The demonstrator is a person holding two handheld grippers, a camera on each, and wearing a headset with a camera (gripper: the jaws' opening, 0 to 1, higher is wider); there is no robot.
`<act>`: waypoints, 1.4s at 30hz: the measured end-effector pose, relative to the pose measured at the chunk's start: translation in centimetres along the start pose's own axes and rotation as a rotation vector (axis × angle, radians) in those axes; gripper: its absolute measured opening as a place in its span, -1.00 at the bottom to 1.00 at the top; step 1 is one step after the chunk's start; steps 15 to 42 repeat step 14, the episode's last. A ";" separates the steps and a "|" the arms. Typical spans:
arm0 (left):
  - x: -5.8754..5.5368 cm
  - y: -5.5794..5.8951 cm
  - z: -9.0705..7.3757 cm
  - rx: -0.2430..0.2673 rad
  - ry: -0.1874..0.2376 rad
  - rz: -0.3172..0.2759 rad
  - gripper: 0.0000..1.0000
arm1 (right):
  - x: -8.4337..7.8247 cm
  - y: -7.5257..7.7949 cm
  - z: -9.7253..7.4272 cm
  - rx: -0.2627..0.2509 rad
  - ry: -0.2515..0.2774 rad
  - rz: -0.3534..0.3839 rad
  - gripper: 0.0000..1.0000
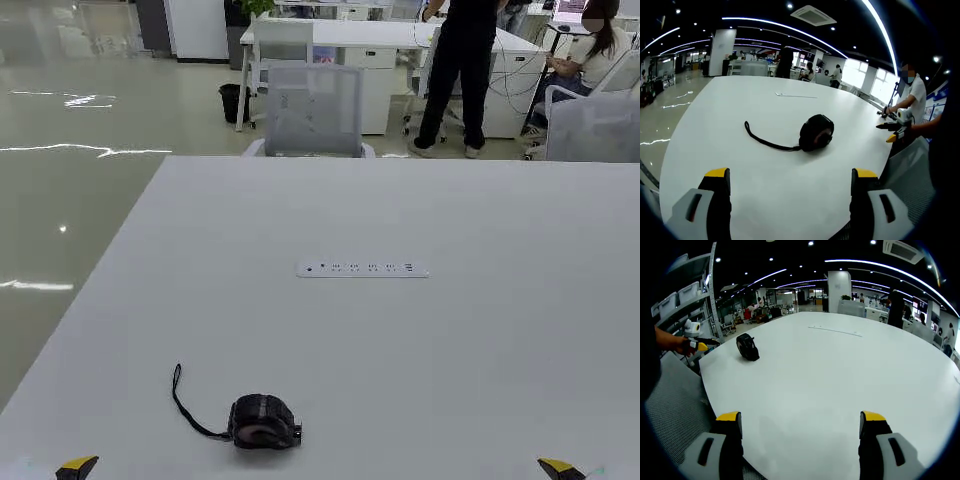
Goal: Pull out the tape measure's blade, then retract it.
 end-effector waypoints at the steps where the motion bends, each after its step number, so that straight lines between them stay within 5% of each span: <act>1: 0.0 0.0 0.0 0.001 0.001 0.000 0.98 | 0.0 0.0 0.0 0.001 0.000 0.000 1.00; 42: -0.1 0.1 -0.2 0.009 0.001 -0.006 0.98 | -0.3 -0.2 0.0 0.004 -0.006 0.003 1.00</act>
Point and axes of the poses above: the centre of the closed fingertips' face, and the gripper's own axes: z roughly forward along the fingers, y roughly to its right, x roughly out of its top, the point moved 7 cm from there along -z, roughly backward along the fingers, and after that the axes turned 15 degrees about z, right-handed, at the moved point
